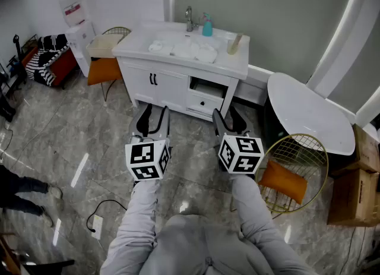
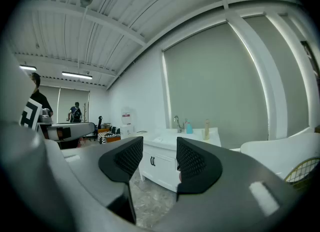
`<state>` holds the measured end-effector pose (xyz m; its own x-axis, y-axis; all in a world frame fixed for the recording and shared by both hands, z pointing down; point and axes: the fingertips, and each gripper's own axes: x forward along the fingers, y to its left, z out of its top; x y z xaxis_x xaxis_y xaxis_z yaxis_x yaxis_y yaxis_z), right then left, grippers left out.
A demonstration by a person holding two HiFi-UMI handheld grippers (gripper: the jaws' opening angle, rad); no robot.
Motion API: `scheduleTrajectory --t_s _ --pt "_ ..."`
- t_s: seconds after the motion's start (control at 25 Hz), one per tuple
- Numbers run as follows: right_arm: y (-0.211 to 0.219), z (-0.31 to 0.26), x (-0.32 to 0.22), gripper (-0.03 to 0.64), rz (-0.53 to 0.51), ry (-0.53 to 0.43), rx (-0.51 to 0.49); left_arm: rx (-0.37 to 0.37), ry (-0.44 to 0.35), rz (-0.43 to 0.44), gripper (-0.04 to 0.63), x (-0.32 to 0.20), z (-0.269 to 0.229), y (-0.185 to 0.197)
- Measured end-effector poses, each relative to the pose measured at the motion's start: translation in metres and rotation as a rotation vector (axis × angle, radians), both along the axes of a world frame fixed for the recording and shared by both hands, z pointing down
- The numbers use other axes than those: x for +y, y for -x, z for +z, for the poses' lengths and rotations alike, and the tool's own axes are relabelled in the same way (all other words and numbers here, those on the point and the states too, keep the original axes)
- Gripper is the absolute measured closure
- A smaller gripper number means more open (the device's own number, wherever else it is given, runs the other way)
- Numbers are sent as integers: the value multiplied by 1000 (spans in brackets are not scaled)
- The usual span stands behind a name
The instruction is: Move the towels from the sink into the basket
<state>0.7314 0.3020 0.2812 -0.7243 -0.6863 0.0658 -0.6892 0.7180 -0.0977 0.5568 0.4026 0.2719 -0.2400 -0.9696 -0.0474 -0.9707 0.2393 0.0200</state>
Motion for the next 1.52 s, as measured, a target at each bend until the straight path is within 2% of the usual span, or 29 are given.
scheduleTrajectory --t_s 0.56,0.88,1.24,1.52 --pt "2 1 -3 407 2 3 0 -3 -1 0 360 -3 -1 1" --pt "10 1 -2 405 15 23 -35 -3 -1 4 360 -1 1 12" --pt "38 -5 4 405 22 -15 -51 -12 -15 35 360 1 1 47" --pt "60 4 -23 405 39 -15 -54 3 -12 25 360 -18 15 82"
